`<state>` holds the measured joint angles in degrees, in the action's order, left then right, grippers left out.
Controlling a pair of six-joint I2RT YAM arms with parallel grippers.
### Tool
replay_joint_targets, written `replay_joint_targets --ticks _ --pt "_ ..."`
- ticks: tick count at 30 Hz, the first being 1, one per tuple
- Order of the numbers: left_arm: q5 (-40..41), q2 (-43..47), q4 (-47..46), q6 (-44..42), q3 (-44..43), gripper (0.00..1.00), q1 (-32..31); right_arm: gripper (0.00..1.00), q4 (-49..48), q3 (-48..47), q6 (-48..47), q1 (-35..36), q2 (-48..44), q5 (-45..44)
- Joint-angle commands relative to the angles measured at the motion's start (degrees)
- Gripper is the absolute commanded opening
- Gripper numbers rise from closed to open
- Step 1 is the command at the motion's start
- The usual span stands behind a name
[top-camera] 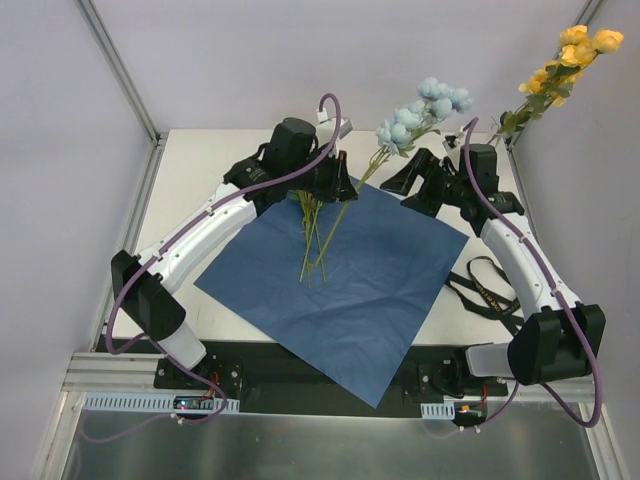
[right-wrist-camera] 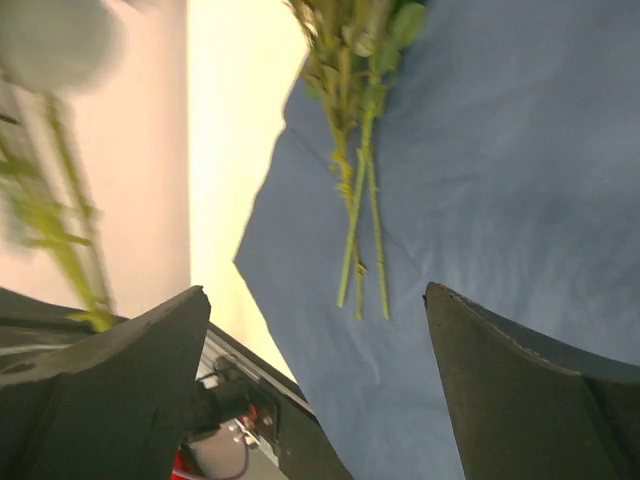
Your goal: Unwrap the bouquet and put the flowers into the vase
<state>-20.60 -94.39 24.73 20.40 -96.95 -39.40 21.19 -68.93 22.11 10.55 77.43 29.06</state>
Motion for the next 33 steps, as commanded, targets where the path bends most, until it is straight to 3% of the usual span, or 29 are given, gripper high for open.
replay_joint_targets --ticks 1,8,16,17,20,25,29,33 --pt "-5.9 0.6 -3.8 1.8 6.1 0.0 -0.4 0.91 -16.2 4.0 10.2 0.3 -4.1 4.7" --pt "-8.7 2.4 -6.6 2.3 10.7 0.0 -0.4 0.87 -20.0 4.9 7.7 3.4 -7.0 -0.3" --pt "-9.5 4.7 -7.4 1.4 13.2 0.0 -0.4 0.64 -19.2 6.3 9.9 4.1 -5.7 -1.1" --pt "-9.6 4.7 -7.6 1.2 13.4 0.0 -0.4 0.56 -19.2 6.7 9.9 4.3 -5.8 -1.5" --pt "-10.0 4.7 -7.6 1.2 13.6 0.0 -0.4 0.47 -19.7 7.5 10.2 5.1 -5.2 -2.0" --pt "-10.5 4.9 -7.7 1.2 13.8 0.0 -0.4 0.48 -18.9 7.7 11.3 6.7 -3.8 -2.6" --pt "-10.4 5.3 -7.7 1.1 14.1 0.0 -0.4 0.59 -17.2 8.8 11.7 7.3 -3.2 -5.1" --pt "-10.8 5.3 -7.8 1.2 14.1 0.0 -0.4 0.59 -17.1 9.8 13.4 7.3 -3.2 -7.5"
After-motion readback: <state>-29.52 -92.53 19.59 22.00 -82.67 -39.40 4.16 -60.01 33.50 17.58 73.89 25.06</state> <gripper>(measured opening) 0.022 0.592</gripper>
